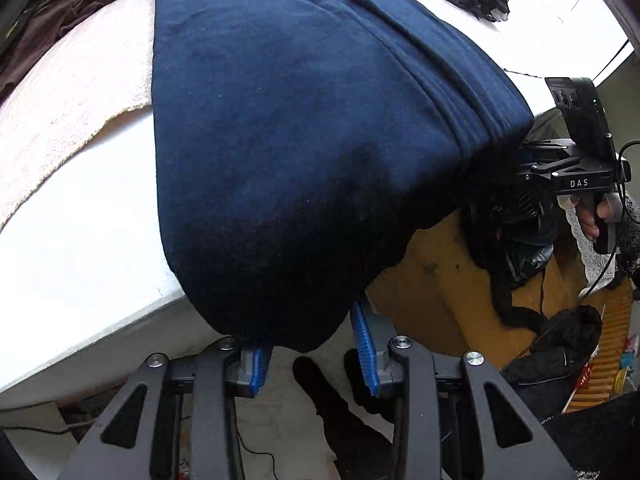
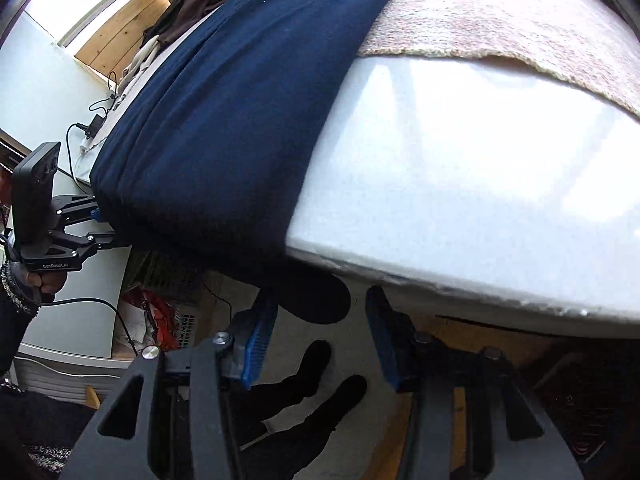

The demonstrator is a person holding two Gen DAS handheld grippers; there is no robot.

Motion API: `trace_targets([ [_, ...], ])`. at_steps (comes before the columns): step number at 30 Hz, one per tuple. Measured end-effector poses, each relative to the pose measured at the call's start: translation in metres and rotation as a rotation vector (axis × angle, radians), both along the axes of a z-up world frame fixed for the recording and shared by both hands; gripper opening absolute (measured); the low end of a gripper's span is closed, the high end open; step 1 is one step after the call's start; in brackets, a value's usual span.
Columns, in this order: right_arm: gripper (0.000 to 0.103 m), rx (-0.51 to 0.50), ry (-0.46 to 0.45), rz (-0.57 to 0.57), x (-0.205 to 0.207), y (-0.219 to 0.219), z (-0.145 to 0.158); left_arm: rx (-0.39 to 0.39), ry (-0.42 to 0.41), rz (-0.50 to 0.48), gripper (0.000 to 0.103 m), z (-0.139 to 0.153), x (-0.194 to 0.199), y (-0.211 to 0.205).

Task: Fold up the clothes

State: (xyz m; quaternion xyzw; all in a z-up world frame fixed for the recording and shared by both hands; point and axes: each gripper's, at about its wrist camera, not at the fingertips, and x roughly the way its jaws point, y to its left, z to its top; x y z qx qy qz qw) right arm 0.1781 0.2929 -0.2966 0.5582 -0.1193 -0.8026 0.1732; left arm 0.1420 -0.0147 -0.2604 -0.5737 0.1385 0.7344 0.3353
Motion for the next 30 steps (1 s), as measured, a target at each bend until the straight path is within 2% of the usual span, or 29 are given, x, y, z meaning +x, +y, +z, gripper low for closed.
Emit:
trace_targets([
  [2,0.045,-0.027,0.006,0.029,0.002,-0.004,-0.002,0.022,-0.019,0.0,0.007,0.003,0.002,-0.001],
  [3,0.041,-0.04,0.001,0.044,0.003,-0.005,-0.002,0.034,-0.026,-0.001,0.004,0.005,0.004,-0.002],
  [4,0.02,-0.051,-0.007,0.058,0.003,-0.007,-0.001,0.043,-0.02,-0.006,0.004,0.009,0.007,-0.003],
  [5,0.006,-0.063,-0.015,0.072,0.003,-0.009,-0.001,0.052,-0.025,-0.017,0.003,0.014,0.011,-0.003],
  [6,0.003,-0.063,-0.015,0.088,0.005,-0.01,0.002,0.06,-0.029,-0.029,0.003,0.018,0.015,-0.003],
  [8,0.003,-0.067,-0.006,0.118,0.008,-0.013,0.014,0.078,-0.036,-0.052,0.003,0.029,0.024,-0.004],
  [11,0.003,-0.127,0.02,0.152,0.018,-0.015,0.04,0.115,-0.033,-0.061,0.003,0.052,0.036,-0.007],
  [15,0.003,-0.245,0.048,0.133,0.029,-0.004,0.076,0.161,-0.037,-0.044,0.003,0.085,0.043,-0.013],
  [18,0.003,-0.327,0.064,0.096,0.032,0.006,0.104,0.241,-0.072,-0.02,0.003,0.109,0.036,-0.022],
  [21,0.003,-0.423,0.091,0.026,0.021,0.022,0.131,0.283,-0.085,-0.021,0.003,0.13,0.003,-0.015],
  [25,0.003,-0.493,0.114,-0.064,-0.021,0.042,0.166,0.335,-0.077,-0.029,0.003,0.155,-0.061,0.001],
  [27,0.003,-0.502,0.11,-0.123,-0.06,0.052,0.183,0.315,-0.054,-0.011,0.004,0.156,-0.102,0.012],
  [28,0.005,-0.464,0.084,-0.151,-0.088,0.06,0.186,0.278,-0.031,0.037,0.007,0.154,-0.131,0.017],
  [29,0.009,-0.409,0.045,-0.178,-0.117,0.066,0.185,0.222,-0.018,0.062,0.013,0.147,-0.158,0.024],
  [30,0.02,-0.354,0.007,-0.204,-0.145,0.072,0.185,0.142,-0.015,0.066,0.016,0.135,-0.181,0.033],
])
